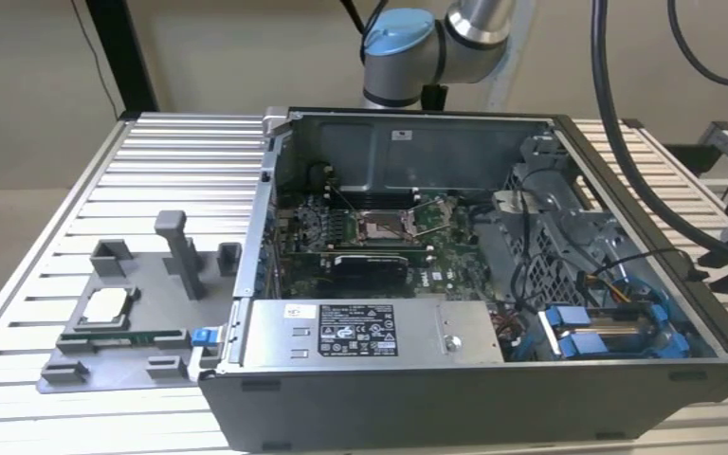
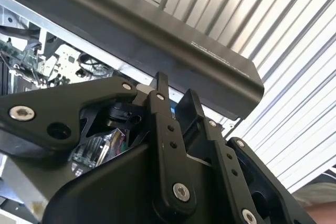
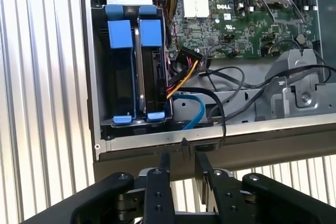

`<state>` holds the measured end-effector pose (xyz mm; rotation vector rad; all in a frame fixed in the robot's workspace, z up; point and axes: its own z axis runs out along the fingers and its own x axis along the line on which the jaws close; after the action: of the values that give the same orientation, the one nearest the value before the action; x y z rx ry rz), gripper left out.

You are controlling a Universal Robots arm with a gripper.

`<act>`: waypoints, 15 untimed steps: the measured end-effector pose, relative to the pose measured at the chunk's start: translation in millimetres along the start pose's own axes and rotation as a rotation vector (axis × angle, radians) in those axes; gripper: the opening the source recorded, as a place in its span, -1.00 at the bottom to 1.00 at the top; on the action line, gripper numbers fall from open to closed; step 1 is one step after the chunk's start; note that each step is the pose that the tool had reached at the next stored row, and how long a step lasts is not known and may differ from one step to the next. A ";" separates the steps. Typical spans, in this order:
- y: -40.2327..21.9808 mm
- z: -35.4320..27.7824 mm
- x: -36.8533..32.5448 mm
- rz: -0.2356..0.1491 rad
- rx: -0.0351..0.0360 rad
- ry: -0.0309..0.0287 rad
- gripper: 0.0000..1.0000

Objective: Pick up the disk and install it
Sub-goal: 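Insert the second disk wire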

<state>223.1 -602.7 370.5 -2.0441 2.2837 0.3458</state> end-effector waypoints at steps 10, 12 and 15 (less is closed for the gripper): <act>0.0 2.1 0.5 0.002 -0.0205 -0.0149 1.00; -0.1 2.2 0.5 0.002 -0.0217 -0.0146 1.00; -0.1 2.4 0.5 0.002 -0.0220 -0.0147 -1.00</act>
<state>222.9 -602.7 368.1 -2.0420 2.2843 0.3865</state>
